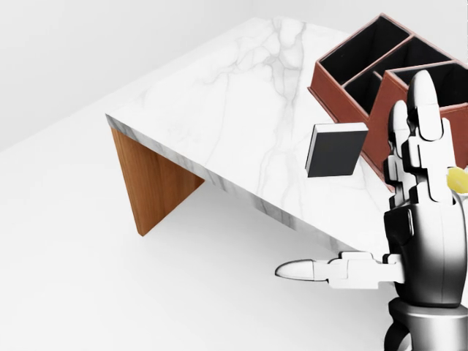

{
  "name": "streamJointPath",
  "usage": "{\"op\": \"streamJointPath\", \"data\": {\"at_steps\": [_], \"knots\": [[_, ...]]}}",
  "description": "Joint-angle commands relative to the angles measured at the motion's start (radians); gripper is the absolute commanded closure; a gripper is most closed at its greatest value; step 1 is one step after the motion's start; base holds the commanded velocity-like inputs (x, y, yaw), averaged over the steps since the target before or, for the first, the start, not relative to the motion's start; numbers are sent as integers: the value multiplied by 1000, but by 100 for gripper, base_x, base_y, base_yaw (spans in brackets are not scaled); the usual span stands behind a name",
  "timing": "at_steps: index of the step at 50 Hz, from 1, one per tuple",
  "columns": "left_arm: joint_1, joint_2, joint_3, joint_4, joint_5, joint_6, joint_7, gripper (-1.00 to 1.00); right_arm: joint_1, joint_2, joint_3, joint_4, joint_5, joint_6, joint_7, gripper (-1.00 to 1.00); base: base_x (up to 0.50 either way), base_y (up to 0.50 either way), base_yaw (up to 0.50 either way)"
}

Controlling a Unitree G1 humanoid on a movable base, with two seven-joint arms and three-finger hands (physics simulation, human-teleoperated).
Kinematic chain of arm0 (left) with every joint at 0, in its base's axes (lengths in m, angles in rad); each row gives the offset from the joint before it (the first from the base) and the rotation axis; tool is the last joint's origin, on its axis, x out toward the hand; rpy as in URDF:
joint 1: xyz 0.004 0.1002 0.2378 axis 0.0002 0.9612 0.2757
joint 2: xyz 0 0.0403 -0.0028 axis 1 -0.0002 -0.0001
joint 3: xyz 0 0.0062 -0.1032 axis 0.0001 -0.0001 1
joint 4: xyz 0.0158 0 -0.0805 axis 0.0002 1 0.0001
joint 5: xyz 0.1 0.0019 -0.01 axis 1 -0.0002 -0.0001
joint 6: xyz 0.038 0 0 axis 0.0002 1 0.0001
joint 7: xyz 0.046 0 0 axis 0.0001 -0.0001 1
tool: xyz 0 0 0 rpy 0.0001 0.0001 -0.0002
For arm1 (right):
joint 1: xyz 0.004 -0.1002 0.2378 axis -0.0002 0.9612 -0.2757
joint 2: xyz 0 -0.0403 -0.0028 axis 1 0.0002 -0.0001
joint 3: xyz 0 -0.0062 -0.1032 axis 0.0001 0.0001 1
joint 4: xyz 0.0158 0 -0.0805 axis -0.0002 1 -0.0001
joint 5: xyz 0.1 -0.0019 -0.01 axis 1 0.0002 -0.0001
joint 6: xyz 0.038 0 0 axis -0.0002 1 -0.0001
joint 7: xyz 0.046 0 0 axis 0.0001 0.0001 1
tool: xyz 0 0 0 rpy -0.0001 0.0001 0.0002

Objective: Pick up the book and place it in the right compartment of the caddy.

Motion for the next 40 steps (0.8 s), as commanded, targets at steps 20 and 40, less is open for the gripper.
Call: {"op": "streamJointPath", "data": {"at_steps": [20,40], "knots": [[1,-1,-4,3,3,0,0,-100,-7,-2,-2,-47,2,26,8,-100,14,-18,0],[-1,-1,-7,8,7,0,0,-100,-10,-4,5,-56,-24,9,17,-100,2,-3,0]]}}
